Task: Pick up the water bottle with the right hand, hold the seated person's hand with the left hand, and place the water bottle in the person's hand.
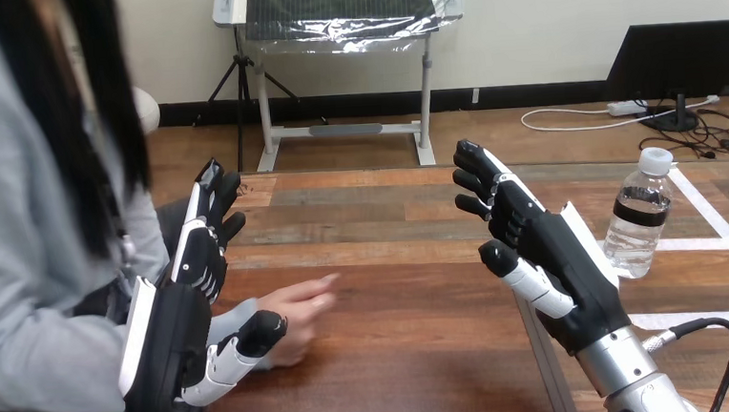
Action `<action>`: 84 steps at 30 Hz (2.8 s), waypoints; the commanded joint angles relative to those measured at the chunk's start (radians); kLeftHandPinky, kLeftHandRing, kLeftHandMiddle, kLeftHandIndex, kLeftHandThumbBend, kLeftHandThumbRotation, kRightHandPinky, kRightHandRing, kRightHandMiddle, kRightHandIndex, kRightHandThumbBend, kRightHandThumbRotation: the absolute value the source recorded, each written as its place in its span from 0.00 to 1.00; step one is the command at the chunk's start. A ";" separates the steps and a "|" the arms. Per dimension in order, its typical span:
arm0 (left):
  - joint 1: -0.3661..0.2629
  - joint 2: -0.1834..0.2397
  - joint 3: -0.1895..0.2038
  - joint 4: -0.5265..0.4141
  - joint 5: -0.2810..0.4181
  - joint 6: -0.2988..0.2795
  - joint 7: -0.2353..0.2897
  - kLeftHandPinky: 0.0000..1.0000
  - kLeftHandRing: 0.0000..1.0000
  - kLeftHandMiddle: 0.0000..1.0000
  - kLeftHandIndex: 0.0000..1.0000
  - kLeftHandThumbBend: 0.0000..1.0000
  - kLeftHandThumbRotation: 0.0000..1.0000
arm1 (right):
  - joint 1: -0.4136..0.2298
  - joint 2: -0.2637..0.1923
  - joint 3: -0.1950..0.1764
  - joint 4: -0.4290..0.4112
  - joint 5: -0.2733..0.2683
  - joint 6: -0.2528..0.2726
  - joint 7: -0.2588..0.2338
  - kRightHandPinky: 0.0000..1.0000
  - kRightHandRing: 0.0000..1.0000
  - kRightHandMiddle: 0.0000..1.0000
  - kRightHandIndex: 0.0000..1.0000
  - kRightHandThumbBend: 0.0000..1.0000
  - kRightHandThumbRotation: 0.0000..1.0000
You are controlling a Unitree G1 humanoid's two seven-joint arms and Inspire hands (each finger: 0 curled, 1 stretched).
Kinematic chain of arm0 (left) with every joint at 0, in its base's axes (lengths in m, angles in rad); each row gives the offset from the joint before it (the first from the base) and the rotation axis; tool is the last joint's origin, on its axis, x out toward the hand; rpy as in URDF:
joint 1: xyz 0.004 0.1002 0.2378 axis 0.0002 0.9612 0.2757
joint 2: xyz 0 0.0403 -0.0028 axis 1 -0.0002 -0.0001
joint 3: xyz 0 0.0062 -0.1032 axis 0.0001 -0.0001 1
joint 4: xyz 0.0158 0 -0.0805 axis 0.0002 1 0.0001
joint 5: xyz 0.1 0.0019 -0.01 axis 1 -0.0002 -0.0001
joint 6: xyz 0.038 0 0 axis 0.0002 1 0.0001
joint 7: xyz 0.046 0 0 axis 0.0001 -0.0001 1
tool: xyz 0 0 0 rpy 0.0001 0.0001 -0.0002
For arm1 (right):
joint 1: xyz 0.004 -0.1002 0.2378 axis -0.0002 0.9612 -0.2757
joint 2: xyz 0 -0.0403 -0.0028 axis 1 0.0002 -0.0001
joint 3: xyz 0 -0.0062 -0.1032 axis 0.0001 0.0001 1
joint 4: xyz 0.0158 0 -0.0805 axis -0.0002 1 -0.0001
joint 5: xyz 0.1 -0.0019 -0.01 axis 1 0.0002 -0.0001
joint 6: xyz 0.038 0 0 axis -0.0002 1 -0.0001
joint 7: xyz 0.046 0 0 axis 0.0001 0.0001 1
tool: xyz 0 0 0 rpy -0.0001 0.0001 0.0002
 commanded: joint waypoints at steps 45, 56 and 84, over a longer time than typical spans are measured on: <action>-0.070 0.006 0.014 0.001 -0.043 -0.005 -0.044 0.93 0.99 1.00 1.00 1.00 0.75 | -0.214 -0.142 -0.067 0.041 -0.107 -0.046 -0.165 0.83 0.90 0.91 0.91 1.00 0.66; -0.060 -0.001 0.018 -0.003 -0.034 -0.009 -0.035 0.93 0.99 1.00 1.00 1.00 0.74 | -0.328 -0.242 -0.096 0.085 -0.141 -0.010 -0.253 0.84 0.90 0.90 0.90 1.00 0.59; -0.047 -0.010 0.017 -0.007 -0.023 -0.011 -0.024 0.93 0.99 1.00 1.00 1.00 0.77 | -0.504 -0.379 -0.070 0.151 -0.282 0.098 -0.494 0.90 0.91 0.88 0.88 1.00 0.51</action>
